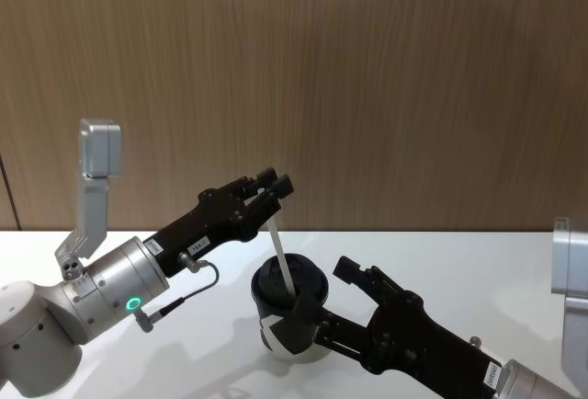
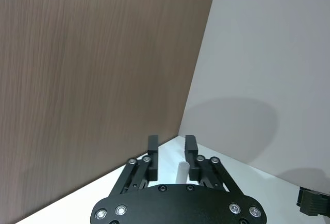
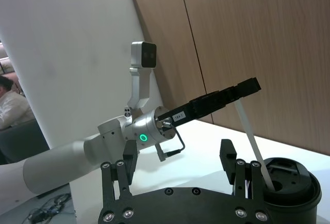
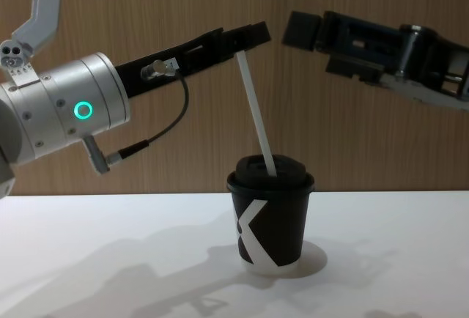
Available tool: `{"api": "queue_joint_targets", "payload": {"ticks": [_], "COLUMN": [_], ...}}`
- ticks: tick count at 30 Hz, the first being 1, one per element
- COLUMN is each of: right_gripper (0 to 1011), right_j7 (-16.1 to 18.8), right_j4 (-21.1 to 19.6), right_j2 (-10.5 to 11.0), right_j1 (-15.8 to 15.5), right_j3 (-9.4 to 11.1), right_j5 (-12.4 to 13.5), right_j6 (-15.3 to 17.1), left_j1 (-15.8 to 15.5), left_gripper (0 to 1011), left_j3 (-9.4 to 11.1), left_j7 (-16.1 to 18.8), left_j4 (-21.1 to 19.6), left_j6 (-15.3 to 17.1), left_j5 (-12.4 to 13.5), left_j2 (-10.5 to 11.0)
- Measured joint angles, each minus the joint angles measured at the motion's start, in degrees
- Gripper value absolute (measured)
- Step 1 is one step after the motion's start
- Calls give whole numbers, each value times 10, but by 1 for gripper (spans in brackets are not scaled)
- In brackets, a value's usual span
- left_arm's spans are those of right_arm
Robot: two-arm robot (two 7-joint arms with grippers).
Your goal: Pick up the straw with one hand, pass it to the other hand, and insert it into the cup.
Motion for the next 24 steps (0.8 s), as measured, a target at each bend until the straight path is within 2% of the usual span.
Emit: {"api": "queue_joint_targets", "payload": {"ticks": [3, 6, 10, 11, 13, 14, 18, 21, 23, 24], "right_gripper": [1001, 1001, 1001, 1001, 1001, 1001, 1001, 1001, 1001, 1001], "right_j7": [0, 0, 0, 0, 0, 0, 0, 0, 0, 0], "right_j4": [0, 0, 0, 0, 0, 0, 0, 0, 0, 0], "right_j2": [0, 0, 0, 0, 0, 0, 0, 0, 0, 0], "right_j1": [0, 0, 0, 0, 0, 0, 0, 0, 0, 0], "right_j3": [0, 0, 0, 0, 0, 0, 0, 0, 0, 0], "right_j5": [0, 0, 0, 0, 0, 0, 0, 0, 0, 0], "right_j6": [0, 0, 0, 0, 0, 0, 0, 0, 0, 0], "left_j1": [1, 4, 6, 8, 9, 11, 15, 20, 25, 26], "left_gripper": [350, 492, 563, 633, 707, 707, 868, 918, 993, 993], "left_j3": [0, -1, -2, -3, -4, -6, -9, -13, -17, -18], "left_j7": [1, 3, 6, 7, 9, 10, 15, 19, 24, 25], "left_j4": [-1, -5, -9, -12, -15, -19, -30, -43, -53, -56], "left_j6": [0, 0, -1, -1, -2, -3, -5, -8, -11, -11], "left_j5": [-1, -2, -3, -4, -5, -6, -7, -9, -10, -10], "left_j2": [0, 1, 2, 2, 3, 4, 7, 10, 13, 14]}}
